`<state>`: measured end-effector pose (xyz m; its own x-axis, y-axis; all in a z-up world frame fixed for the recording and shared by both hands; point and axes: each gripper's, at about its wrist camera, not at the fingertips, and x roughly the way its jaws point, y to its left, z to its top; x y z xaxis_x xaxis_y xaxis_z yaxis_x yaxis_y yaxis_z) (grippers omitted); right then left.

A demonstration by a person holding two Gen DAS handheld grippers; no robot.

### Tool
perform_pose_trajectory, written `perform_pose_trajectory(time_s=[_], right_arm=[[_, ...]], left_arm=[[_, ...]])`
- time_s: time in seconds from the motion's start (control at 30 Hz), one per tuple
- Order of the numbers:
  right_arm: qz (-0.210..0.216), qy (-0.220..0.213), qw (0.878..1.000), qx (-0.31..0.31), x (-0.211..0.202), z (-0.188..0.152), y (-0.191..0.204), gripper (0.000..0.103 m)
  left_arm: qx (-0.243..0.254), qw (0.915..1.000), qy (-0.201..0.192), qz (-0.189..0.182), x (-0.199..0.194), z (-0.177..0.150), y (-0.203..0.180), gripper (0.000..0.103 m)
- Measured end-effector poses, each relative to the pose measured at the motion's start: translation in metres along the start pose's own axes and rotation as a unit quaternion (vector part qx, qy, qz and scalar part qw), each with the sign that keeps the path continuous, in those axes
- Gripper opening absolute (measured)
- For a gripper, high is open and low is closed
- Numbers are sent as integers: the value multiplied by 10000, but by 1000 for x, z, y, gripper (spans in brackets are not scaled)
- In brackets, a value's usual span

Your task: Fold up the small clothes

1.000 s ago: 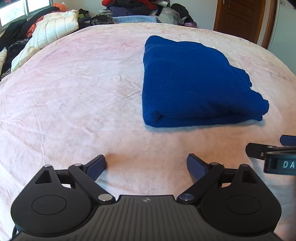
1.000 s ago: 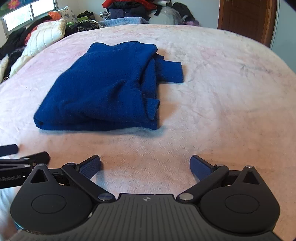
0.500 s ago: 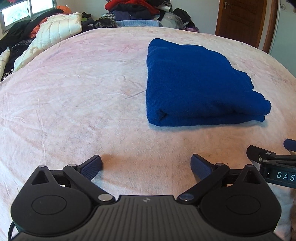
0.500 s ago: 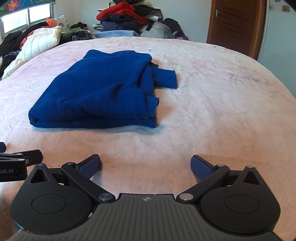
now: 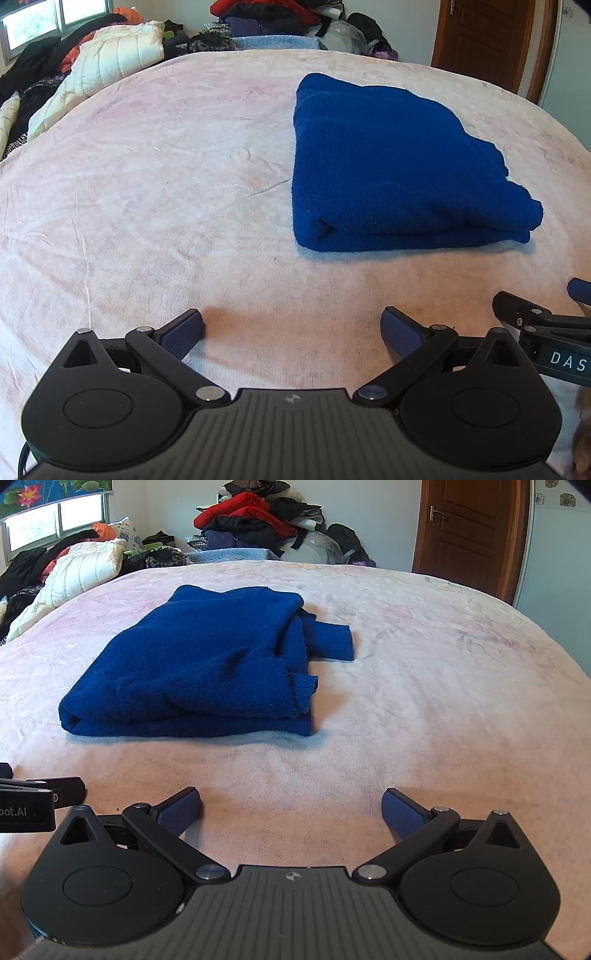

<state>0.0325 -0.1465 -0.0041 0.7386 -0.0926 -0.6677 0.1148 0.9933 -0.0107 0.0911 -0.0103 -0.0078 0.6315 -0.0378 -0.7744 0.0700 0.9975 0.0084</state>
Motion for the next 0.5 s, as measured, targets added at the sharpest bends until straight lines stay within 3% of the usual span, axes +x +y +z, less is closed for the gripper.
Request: perform_pose_trajectory(time_s=[0.5], right_arm=[[-7,-30,10000,12,0,-1,0,103]], left_arm=[[-12,10000,86,-9,2,3,1,103]])
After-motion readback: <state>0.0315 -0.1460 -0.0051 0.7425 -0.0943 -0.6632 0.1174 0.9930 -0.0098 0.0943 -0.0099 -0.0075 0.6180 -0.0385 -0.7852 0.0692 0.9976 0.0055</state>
